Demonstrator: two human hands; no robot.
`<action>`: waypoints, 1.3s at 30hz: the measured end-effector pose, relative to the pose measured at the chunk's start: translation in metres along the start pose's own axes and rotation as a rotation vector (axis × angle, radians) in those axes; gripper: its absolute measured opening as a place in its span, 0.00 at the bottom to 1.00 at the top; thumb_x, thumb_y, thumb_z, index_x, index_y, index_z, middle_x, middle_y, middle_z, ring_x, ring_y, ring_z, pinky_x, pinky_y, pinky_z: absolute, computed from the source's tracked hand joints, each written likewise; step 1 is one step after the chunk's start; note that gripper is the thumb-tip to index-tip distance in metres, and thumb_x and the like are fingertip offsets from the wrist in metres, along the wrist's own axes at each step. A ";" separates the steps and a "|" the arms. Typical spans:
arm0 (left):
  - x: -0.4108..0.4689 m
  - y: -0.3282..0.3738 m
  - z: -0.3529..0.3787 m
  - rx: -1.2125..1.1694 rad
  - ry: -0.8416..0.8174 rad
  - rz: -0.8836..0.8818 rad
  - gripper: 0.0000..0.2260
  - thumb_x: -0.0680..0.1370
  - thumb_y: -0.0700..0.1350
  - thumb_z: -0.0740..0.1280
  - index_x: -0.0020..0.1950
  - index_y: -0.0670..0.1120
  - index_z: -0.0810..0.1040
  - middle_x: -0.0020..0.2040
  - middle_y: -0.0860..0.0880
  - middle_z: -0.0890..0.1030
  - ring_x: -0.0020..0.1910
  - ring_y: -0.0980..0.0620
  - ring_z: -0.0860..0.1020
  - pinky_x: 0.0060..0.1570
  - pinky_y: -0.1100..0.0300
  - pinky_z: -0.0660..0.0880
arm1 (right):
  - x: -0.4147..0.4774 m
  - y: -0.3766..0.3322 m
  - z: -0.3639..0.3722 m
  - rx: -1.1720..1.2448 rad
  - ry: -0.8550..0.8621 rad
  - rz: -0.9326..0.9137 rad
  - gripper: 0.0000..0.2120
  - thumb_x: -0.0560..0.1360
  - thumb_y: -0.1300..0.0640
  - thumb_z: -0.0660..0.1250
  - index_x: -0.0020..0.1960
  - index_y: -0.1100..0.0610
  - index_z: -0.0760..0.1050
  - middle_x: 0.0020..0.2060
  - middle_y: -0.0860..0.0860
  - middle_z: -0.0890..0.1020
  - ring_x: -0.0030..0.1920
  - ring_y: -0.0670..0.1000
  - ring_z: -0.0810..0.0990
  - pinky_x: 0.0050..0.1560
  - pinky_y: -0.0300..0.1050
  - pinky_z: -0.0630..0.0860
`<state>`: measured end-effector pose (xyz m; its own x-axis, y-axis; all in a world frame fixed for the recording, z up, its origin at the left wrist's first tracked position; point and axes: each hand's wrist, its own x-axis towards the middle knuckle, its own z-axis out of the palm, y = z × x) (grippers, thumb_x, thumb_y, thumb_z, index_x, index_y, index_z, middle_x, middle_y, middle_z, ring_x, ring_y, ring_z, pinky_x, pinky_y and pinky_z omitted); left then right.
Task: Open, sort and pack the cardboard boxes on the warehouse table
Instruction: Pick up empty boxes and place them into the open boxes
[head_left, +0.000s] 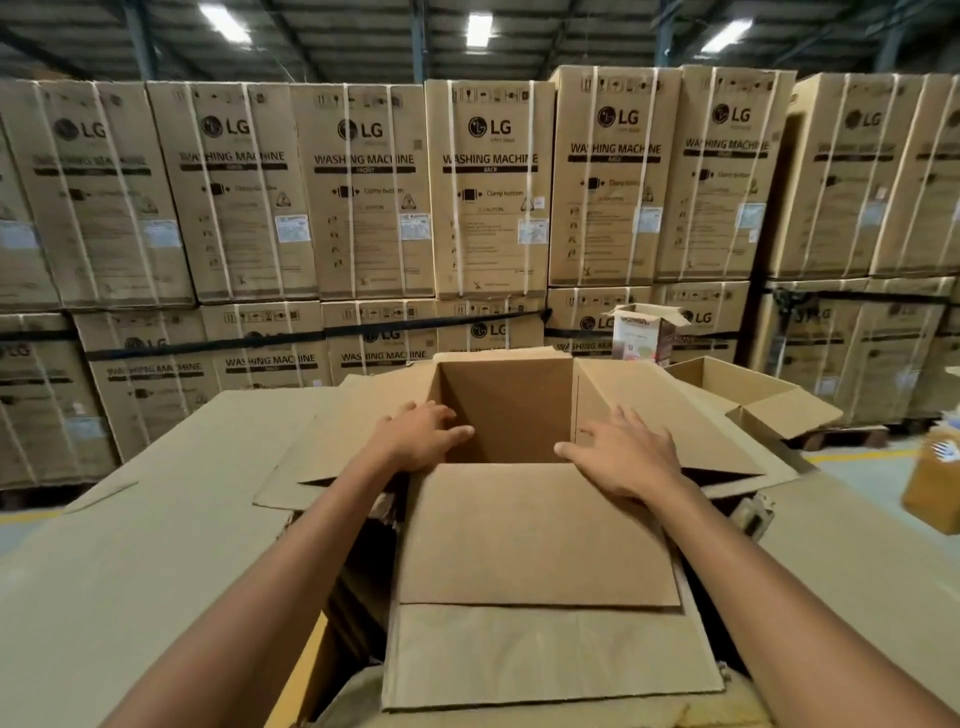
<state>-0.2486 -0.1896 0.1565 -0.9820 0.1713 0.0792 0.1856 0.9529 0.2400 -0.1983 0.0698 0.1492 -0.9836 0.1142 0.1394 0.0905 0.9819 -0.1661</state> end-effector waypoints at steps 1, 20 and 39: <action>0.004 -0.001 0.002 -0.003 0.011 0.010 0.27 0.79 0.68 0.56 0.70 0.53 0.75 0.71 0.51 0.74 0.72 0.46 0.66 0.70 0.39 0.64 | -0.001 0.001 0.002 0.002 0.014 0.006 0.35 0.74 0.26 0.51 0.75 0.41 0.66 0.80 0.54 0.58 0.79 0.56 0.55 0.74 0.63 0.57; -0.064 0.052 -0.016 -0.165 0.388 0.140 0.28 0.81 0.54 0.65 0.79 0.47 0.61 0.73 0.42 0.71 0.71 0.43 0.68 0.69 0.46 0.67 | -0.079 0.043 -0.013 0.134 0.061 -0.203 0.28 0.82 0.36 0.51 0.79 0.45 0.60 0.81 0.54 0.53 0.80 0.57 0.50 0.77 0.59 0.50; -0.258 0.445 0.027 -0.391 0.499 0.834 0.29 0.81 0.61 0.58 0.80 0.53 0.58 0.80 0.49 0.58 0.78 0.50 0.57 0.74 0.48 0.59 | -0.373 0.362 -0.170 0.095 0.416 -0.111 0.36 0.79 0.41 0.64 0.81 0.44 0.51 0.81 0.48 0.50 0.80 0.52 0.52 0.74 0.55 0.62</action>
<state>0.0866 0.1971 0.2169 -0.4286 0.5291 0.7323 0.8827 0.4181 0.2145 0.2280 0.4080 0.2033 -0.8384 0.0784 0.5394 -0.0463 0.9758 -0.2139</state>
